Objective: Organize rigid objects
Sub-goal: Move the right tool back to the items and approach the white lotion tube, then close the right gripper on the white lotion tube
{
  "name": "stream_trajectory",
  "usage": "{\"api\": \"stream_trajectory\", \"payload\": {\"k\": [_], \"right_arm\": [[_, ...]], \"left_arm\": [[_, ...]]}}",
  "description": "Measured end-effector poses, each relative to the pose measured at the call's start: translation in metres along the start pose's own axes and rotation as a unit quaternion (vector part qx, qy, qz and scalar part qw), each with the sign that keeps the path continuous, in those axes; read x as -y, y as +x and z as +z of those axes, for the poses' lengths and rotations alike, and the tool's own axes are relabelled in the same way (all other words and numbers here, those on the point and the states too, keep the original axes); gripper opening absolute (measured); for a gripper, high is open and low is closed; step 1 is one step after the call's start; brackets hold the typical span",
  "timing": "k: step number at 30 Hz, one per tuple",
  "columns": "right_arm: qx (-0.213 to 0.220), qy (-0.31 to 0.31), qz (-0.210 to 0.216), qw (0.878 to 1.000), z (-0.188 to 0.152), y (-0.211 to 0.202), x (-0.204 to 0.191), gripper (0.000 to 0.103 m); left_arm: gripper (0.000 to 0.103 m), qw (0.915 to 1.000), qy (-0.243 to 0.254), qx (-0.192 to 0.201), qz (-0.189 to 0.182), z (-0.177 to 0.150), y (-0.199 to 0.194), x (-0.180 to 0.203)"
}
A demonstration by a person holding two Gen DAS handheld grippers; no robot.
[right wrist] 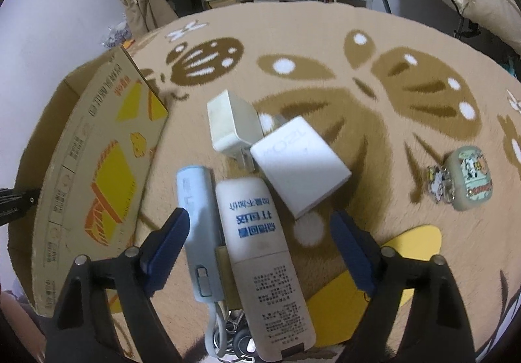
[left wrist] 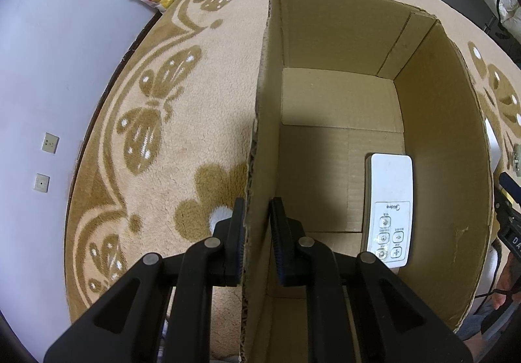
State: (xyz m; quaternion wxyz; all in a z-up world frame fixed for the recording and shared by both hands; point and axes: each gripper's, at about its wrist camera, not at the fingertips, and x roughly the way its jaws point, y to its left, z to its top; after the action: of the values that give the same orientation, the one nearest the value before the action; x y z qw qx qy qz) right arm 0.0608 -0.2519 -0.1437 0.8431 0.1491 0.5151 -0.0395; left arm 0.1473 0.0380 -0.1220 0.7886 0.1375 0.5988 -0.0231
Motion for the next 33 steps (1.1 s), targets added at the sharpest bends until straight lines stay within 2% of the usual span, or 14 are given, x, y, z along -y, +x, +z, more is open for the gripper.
{"api": "stream_trajectory", "payload": {"k": [4,12,15,23,29,33], "right_arm": [[-0.003,0.006,-0.002,1.0,-0.003,0.004,0.002,0.088],[-0.01,0.005,-0.003,1.0,-0.005,0.01,0.001,0.088],[-0.013,-0.001,-0.005,1.0,-0.006,0.012,-0.002,0.078],[-0.021,0.022,-0.009,1.0,-0.008,0.022,0.007,0.077],[-0.019,0.0,-0.028,0.999,-0.008,0.029,-0.001,0.075],[-0.02,0.006,-0.008,1.0,-0.007,0.028,0.0,0.056]], "left_arm": [[0.014,1.0,0.001,0.0,0.0,0.0,0.0,0.0],[0.014,1.0,0.0,-0.001,0.0,0.0,0.0,0.0],[0.014,1.0,-0.001,-0.001,-0.001,0.0,0.0,0.0],[0.015,1.0,-0.001,-0.001,-0.001,0.0,0.0,0.0],[0.015,1.0,-0.001,-0.001,-0.001,0.0,0.0,0.0],[0.015,1.0,-0.001,-0.002,-0.001,0.0,0.0,0.0]]}}
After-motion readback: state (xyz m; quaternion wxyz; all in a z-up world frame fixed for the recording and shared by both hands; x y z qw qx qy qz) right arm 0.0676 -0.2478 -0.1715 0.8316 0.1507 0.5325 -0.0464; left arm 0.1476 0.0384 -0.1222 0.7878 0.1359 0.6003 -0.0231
